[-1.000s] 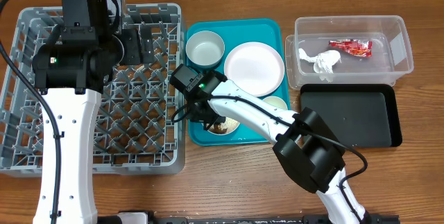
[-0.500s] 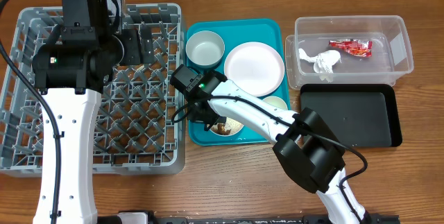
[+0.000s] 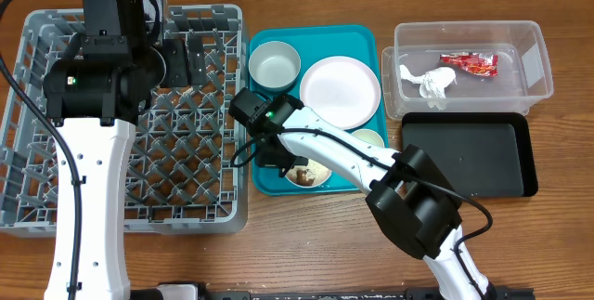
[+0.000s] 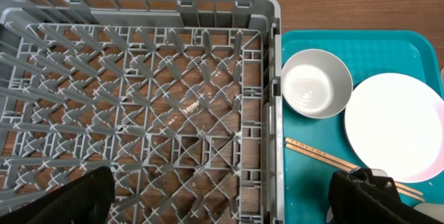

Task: Sort waste into correct bins and load items into the dishwasher
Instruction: 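Lift the pink rice bowl with the right gripper over the black tray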

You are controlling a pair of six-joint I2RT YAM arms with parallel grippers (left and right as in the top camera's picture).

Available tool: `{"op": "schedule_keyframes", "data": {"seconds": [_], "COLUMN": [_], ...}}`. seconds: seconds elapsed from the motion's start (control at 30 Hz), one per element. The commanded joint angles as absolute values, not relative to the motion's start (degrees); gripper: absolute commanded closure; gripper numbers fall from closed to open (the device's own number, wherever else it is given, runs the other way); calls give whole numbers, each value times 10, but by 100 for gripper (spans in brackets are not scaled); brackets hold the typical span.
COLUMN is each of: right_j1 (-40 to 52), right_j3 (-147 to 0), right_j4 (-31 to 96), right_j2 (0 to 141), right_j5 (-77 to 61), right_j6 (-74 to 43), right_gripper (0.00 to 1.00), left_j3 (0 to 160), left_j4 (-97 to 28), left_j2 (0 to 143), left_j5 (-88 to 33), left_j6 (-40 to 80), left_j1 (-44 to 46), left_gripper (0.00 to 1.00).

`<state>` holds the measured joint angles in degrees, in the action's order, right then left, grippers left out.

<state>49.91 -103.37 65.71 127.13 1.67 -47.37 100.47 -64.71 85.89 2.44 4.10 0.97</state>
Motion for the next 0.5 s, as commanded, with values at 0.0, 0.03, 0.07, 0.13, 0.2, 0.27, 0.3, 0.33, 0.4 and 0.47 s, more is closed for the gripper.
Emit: {"op": "schedule_keyframes", "data": {"seconds": [0.0, 0.03, 0.07, 0.13, 0.2, 0.27, 0.3, 0.33, 0.4, 0.47], "right_j1": [498, 498, 498, 498, 498, 498, 498, 498, 498, 498], "right_j3": [-1056, -1070, -1086, -1117, -1152, -1185, -1201, -1222, -1243, -1264], "right_j4": [686, 702, 719, 753, 787, 816, 829, 846, 862, 879], "right_j2": [1279, 1279, 1278, 1275, 1270, 1264, 1261, 1257, 1251, 1245], "right_j5": [12, 12, 12, 12, 12, 12, 13, 12, 12, 12], "right_j6": [-430, -418, -407, -399, -386, -374, -374, -369, -362, -355], "right_gripper": [96, 96, 96, 96, 96, 96, 96, 96, 96, 96], "left_j3": [1018, 1018, 1018, 1018, 1018, 1018, 1018, 1018, 1018, 1018], "left_j4": [-645, -645, -645, -645, -645, -645, -645, -645, -645, -645], "left_j2": [860, 860, 860, 860, 860, 860, 860, 860, 860, 860], "left_j5": [30, 30, 30, 30, 30, 30, 30, 30, 30, 30], "left_j6": [34, 34, 34, 34, 34, 34, 34, 34, 34, 34], "left_j1": [7, 7, 7, 7, 7, 7, 7, 7, 7, 7], "left_gripper": [0, 0, 0, 0, 0, 0, 0, 0, 0, 0]}}
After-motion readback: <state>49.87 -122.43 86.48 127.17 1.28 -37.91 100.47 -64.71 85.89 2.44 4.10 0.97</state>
